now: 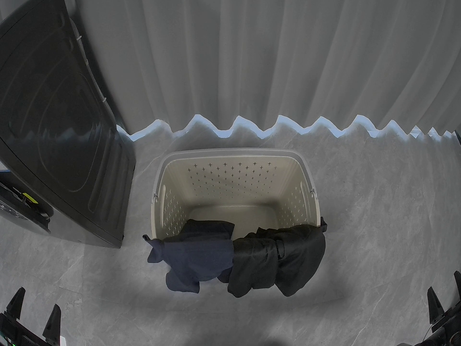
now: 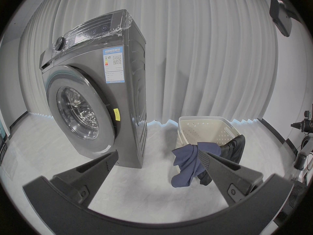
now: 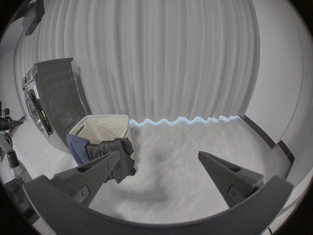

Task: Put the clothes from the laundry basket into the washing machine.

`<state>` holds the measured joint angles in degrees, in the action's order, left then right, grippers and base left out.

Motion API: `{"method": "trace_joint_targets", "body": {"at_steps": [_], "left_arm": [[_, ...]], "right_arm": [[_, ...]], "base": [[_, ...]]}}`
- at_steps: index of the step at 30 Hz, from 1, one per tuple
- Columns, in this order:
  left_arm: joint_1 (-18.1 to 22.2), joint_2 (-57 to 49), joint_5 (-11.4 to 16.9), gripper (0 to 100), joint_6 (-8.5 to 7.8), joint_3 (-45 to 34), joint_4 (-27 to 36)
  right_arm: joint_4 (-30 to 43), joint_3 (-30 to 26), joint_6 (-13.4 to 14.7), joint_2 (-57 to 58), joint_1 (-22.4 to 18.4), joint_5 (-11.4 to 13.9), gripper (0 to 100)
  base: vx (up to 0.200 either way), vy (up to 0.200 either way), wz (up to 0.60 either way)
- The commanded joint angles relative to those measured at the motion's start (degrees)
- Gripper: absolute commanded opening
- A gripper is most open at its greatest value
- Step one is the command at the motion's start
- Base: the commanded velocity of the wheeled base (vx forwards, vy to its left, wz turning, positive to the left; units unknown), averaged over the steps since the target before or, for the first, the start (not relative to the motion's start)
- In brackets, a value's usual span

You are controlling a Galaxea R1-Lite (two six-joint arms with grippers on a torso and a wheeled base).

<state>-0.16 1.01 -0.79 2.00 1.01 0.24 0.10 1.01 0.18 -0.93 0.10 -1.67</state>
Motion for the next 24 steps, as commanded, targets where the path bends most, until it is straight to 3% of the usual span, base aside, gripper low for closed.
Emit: {"method": "trace_joint_targets", "body": {"at_steps": [1,4,10,13,19,24], "left_arm": [[0.0,-0.9,0.0,100,0.02,-0.9,0.0],[0.0,-0.9,0.0,100,-0.07,-1.0,0.0],[-0.1,-0.9,-0.1,100,0.02,-1.0,0.0],[0.0,-0.9,0.0,100,0.02,-0.9,0.0],[0.0,-0.9,-0.1,100,0.02,-0.9,0.0],[0.0,-0.9,-0.1,100,0.11,-0.9,0.0]], "right_arm": [[0.0,-0.9,0.0,0.9,0.0,0.0,100],[0.0,-0.9,0.0,0.9,0.0,0.0,100],[0.0,-0.9,0.0,0.9,0.0,0.0,100],[0.0,-0.9,0.0,0.9,0.0,0.0,100],[0.0,-0.9,0.0,0.9,0.0,0.0,100],[0.0,-0.9,0.0,0.9,0.0,0.0,100]], "base": [[0.0,0.0,0.0],[0.0,0.0,0.0],[0.2,0.0,0.0],[0.0,0.0,0.0],[0.2,0.0,0.0],[0.08,0.0,0.0]]}}
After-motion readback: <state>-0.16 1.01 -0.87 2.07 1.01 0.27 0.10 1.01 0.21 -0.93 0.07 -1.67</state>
